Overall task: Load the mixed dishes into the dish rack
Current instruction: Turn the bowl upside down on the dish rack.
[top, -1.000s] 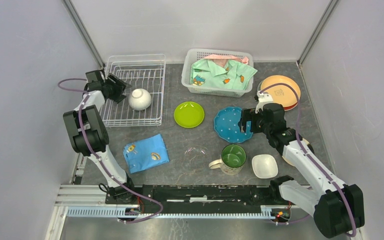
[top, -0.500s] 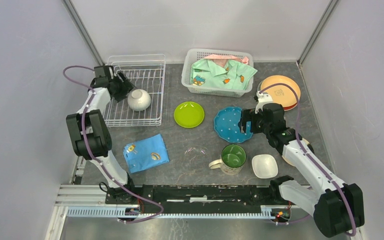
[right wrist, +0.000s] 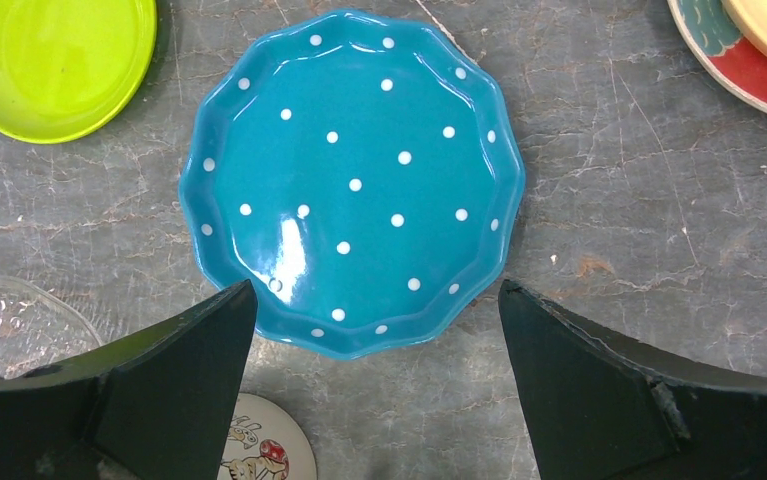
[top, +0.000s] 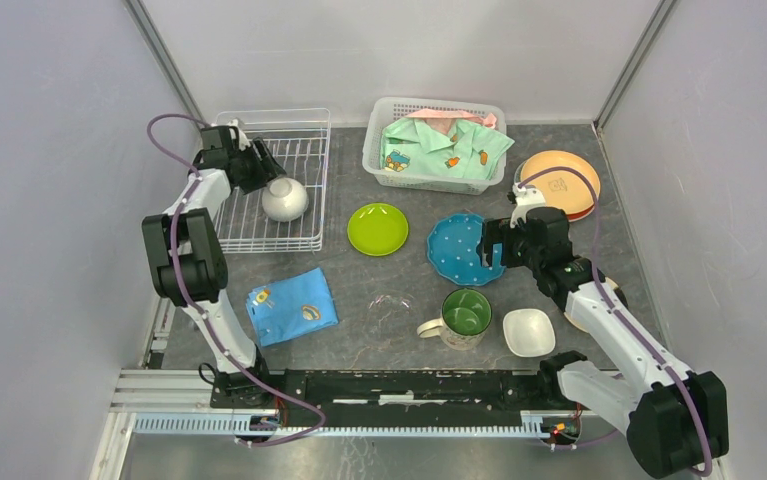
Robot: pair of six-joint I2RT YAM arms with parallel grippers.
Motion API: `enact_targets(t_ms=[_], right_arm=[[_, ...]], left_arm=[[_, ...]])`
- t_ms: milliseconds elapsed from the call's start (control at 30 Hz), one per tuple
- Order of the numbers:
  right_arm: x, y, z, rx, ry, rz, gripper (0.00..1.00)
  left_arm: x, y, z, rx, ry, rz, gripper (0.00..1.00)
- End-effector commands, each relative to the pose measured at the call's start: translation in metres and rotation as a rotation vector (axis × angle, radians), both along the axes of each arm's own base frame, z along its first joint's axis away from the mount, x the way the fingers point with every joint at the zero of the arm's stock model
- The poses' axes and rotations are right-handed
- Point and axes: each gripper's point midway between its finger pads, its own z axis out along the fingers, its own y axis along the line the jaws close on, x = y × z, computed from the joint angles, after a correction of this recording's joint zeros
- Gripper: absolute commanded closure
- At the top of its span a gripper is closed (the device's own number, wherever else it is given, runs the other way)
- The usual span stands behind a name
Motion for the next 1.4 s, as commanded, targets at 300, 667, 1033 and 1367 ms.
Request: enact_targets(t_ms=[300, 667, 1033, 1367], right_arm=[[0.006, 0.000, 0.012, 0.002, -0.049, 0.007, 0.02], [0.004, 0.001, 0.012, 0.003, -0.063, 0.014, 0.02], [0.005, 0.000, 0.011, 0.004, -0.070, 0.014, 0.02], [0.003, 0.001, 0.009, 0.008, -0.071, 0.022, 0.02]], left_arm=[[-0.006, -0.032, 0.013, -0.081, -0.060, -0.200, 0.39], [0.011, -0.050, 0.035, -0.199, -0.172, -0.236, 0.36], [0.001, -0.074, 0.015, -0.261, -0.126, -0.297, 0.36], [-0.031, -0.068, 0.003, -0.190, 0.020, -0.197, 0.39]])
